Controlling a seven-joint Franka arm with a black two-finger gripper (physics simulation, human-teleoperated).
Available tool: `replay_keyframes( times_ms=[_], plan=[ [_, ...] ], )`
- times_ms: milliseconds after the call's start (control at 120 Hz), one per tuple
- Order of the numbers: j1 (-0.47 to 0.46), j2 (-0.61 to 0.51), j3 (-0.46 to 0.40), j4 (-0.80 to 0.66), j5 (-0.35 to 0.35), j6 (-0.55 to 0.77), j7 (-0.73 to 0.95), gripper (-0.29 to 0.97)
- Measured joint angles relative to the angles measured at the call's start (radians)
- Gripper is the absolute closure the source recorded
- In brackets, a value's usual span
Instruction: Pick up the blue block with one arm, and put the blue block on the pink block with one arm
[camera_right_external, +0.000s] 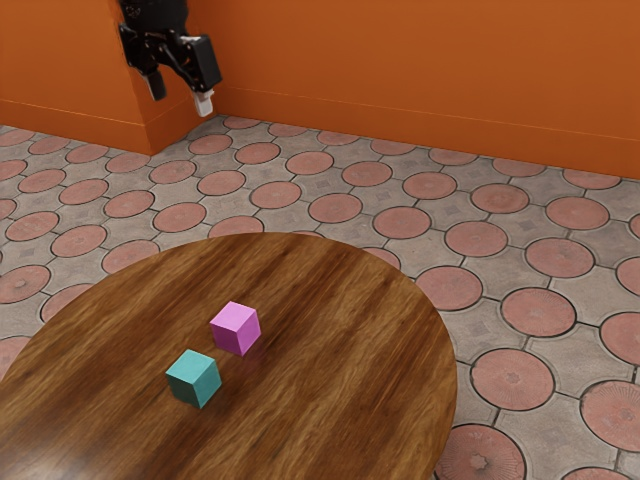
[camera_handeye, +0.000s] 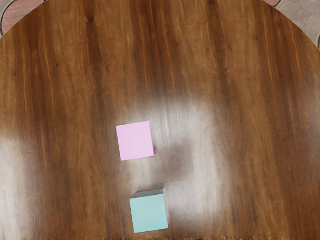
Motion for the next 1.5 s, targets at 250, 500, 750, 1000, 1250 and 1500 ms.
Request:
replay_keyframes(
  times_ms=[250, 500, 750, 1000, 1250, 1500],
  plan=[
    [0.08, -0.233, -0.001, -0.553, 0.003, 0.259, -0.004, 0.0],
    [0.096, -0.248, -0.004, -0.624, 0.003, 0.401, -0.007, 0.0],
    [0.106, -0.247, -0.003, -0.626, 0.003, 0.443, -0.008, 0.0],
    [0.107, -0.245, -0.003, -0.625, 0.003, 0.459, -0.009, 0.0],
    [0.11, -0.242, -0.001, -0.626, 0.003, 0.465, -0.009, 0.0],
    [0.26, -0.344, -0.094, -0.874, 0.003, 0.57, -0.008, 0.0]
  ],
)
